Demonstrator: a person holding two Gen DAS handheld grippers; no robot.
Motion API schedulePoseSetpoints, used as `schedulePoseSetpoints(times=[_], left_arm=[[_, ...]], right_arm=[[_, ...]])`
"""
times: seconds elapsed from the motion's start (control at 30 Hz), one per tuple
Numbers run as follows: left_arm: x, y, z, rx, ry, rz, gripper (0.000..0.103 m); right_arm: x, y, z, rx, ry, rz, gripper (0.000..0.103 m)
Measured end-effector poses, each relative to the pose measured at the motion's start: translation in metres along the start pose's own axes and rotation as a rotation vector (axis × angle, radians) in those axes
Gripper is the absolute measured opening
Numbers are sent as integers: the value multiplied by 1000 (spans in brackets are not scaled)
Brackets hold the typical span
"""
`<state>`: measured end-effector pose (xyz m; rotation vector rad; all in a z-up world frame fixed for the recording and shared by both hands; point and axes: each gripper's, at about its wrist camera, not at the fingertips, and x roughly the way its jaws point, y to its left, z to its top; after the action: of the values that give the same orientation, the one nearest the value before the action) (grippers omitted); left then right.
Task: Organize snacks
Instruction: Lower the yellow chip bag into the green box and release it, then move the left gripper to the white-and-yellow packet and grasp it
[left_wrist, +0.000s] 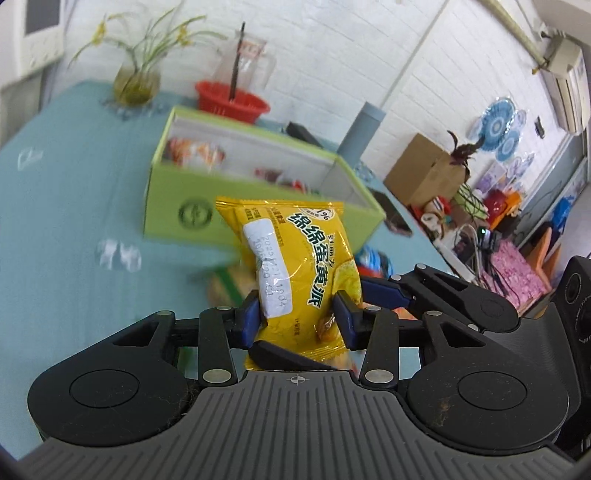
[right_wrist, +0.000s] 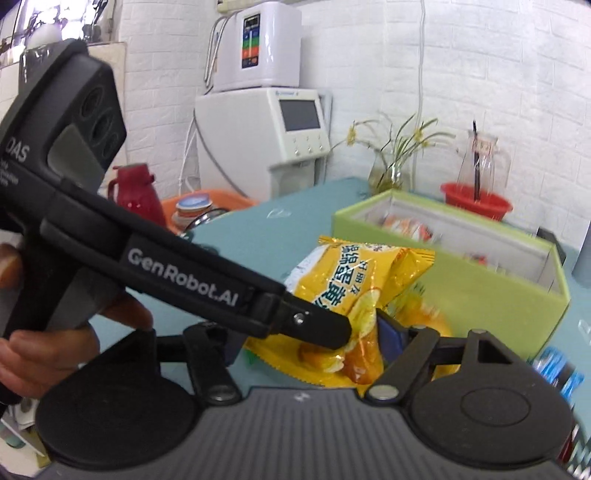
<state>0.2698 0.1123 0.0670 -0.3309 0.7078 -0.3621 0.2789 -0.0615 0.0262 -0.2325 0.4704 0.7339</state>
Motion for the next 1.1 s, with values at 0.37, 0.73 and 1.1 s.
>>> schedulePoseSetpoints(times=[0.37,0.73,1.1], left_arm=[[114,5,123,90,2,104,22],[134,23,120,98,-16,162,53],[11,-8,17,146,-115,140,74]], right_arm=[[92,-111,63,63,32,-30,79],[116,-129,52,149,67,21,94],[-27,-38,-12,147,-64,-39,101]])
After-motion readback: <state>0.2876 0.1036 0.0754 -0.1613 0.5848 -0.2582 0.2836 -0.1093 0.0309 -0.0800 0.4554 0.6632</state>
